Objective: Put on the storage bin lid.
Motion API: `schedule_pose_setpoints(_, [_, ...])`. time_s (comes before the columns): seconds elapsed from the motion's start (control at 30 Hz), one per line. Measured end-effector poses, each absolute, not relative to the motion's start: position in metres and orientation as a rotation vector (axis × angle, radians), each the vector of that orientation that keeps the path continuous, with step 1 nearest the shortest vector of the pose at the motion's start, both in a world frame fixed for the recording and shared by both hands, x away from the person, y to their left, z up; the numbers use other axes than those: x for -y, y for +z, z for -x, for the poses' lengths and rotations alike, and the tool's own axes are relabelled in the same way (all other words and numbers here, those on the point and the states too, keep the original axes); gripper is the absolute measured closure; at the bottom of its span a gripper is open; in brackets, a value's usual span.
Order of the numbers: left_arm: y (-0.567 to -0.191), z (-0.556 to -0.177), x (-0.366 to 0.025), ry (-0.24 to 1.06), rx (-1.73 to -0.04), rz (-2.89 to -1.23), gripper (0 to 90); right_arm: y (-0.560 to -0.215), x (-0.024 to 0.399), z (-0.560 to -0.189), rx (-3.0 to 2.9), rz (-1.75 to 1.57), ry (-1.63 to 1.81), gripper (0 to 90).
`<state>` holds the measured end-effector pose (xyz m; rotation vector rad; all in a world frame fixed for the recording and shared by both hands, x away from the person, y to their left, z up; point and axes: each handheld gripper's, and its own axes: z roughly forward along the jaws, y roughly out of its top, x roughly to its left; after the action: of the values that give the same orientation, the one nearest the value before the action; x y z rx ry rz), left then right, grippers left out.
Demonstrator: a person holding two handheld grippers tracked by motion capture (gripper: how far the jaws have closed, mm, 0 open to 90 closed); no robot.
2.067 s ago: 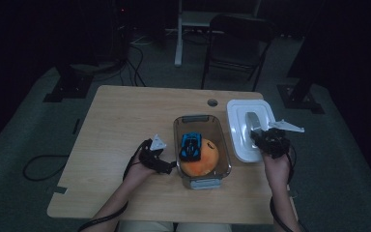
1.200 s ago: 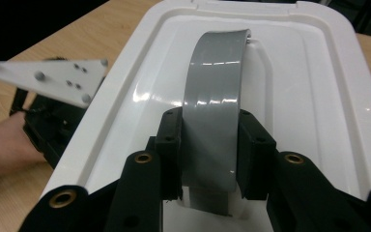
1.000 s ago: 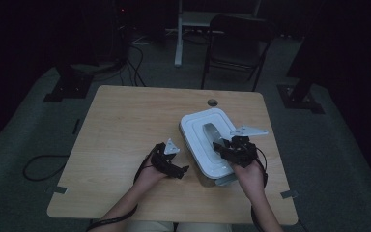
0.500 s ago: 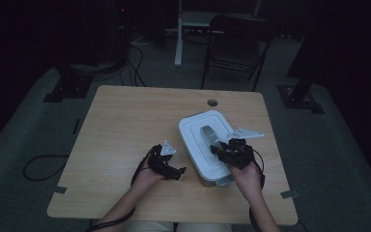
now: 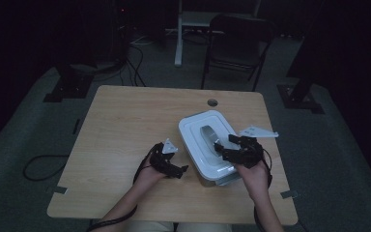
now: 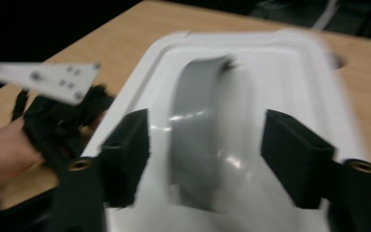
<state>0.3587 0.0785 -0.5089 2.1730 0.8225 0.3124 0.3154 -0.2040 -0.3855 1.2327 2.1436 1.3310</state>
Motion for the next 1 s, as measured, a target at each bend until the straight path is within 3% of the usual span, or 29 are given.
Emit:
schedule_pose_setpoints(0.13, [-0.508, -0.359, -0.078, 0.306, -0.827, -2.166, 0.3, -0.381, 0.222, -0.320, -2.087, -1.257, 1.343, 13.8])
schedule_pose_setpoints(0.5, [-0.503, -0.361, -0.078, 0.296, -0.818, -2.142, 0.3, -0.397, 0.266, -0.341, -1.924, -1.264, 1.240, 13.6])
schedule_pose_setpoints(1.0, [-0.497, -0.364, -0.070, 0.294, -0.796, -2.152, 0.3, -0.471, 0.303, -0.368, -1.916, -1.466, 1.083, 13.3])
